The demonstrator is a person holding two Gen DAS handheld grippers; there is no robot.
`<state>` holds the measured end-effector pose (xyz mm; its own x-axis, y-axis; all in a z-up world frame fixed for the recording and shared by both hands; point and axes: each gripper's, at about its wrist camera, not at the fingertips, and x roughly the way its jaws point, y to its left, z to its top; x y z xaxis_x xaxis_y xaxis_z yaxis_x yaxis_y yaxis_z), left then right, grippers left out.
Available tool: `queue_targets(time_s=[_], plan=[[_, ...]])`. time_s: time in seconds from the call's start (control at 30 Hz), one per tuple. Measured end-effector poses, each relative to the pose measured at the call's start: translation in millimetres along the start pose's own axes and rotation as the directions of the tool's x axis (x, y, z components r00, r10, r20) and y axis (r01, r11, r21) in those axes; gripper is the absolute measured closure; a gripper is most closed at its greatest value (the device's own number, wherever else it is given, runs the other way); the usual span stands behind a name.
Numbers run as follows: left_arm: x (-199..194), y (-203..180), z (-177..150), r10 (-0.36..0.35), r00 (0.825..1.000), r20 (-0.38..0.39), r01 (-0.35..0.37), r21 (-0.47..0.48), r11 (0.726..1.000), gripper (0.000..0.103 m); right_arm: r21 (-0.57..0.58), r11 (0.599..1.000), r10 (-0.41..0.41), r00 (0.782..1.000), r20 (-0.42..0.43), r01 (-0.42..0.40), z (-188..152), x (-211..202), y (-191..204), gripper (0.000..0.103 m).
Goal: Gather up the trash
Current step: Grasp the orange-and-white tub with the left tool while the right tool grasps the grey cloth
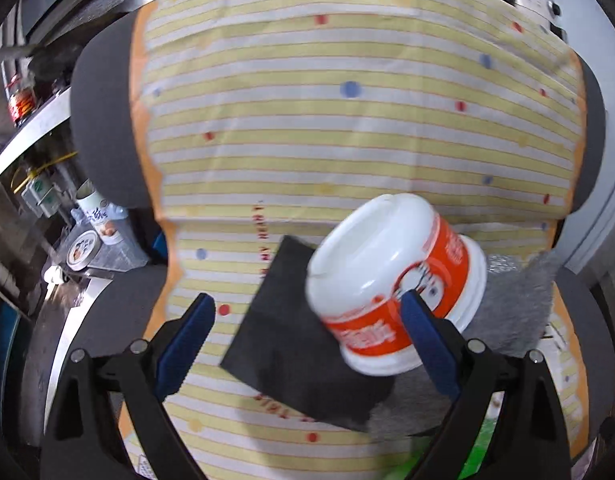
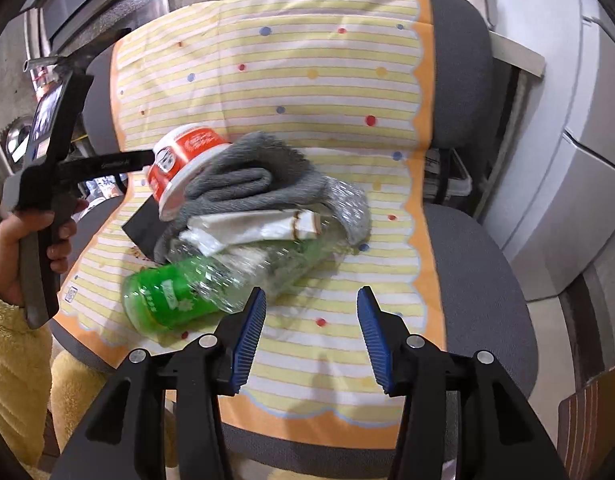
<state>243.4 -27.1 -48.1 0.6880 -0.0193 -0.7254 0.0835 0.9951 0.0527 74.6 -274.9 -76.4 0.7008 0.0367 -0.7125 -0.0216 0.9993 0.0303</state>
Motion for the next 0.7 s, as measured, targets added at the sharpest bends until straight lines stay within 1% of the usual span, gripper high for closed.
queue_targets(time_s=[0.07, 0.17, 0.27, 0.33, 0.43, 0.53, 0.63, 0.7], plan=[[-2.0, 10.1, -5.2, -0.020, 1.000, 0.009, 0.020, 0.012, 1.000, 0.012, -0.021, 1.000, 0.010, 1.000, 0.003, -0.010, 5.0, 3.2, 10.2, 0.054], [-8.6, 9.5, -23.4, -0.039, 0.999, 0.035, 0.035, 0.103, 0.994, 0.012, -0.045, 0.999, 0.022, 1.000, 0.008, -0.022, 13.2, 8.6, 24.7, 0.054], [-5.0, -11.5, -44.9, -0.051, 0.998, 0.042, 0.040, 0.221, 0.974, 0.012, -0.050, 0.998, 0.040, 0.999, 0.012, -0.039, 19.6, 13.3, 34.6, 0.054], [0.5, -26.2, -52.2, -0.051, 0.998, 0.040, 0.038, 0.277, 0.960, 0.012, -0.052, 0.998, 0.042, 0.999, 0.013, -0.041, 21.9, 15.1, 38.8, 0.054], [11.0, -47.5, -57.6, -0.069, 0.998, 0.015, 0.059, 0.349, 0.935, 0.012, -0.046, 0.998, 0.044, 0.999, 0.013, -0.044, 22.4, 15.3, 39.2, 0.054], [19.0, -56.5, -56.5, -0.047, 0.999, 0.019, 0.037, 0.362, 0.931, 0.012, -0.041, 0.998, 0.041, 0.999, 0.009, -0.041, 21.0, 16.6, 35.6, 0.054], [32.1, -58.2, -49.6, -0.014, 1.000, 0.027, 0.004, 0.357, 0.934, 0.014, -0.034, 0.999, 0.042, 0.999, 0.007, -0.042, 20.2, 18.5, 31.7, 0.054], [38.0, -59.2, -45.0, -0.026, 0.999, 0.023, 0.016, 0.357, 0.934, 0.014, -0.027, 0.999, 0.042, 0.999, 0.006, -0.042, 19.5, 20.1, 28.7, 0.054]])
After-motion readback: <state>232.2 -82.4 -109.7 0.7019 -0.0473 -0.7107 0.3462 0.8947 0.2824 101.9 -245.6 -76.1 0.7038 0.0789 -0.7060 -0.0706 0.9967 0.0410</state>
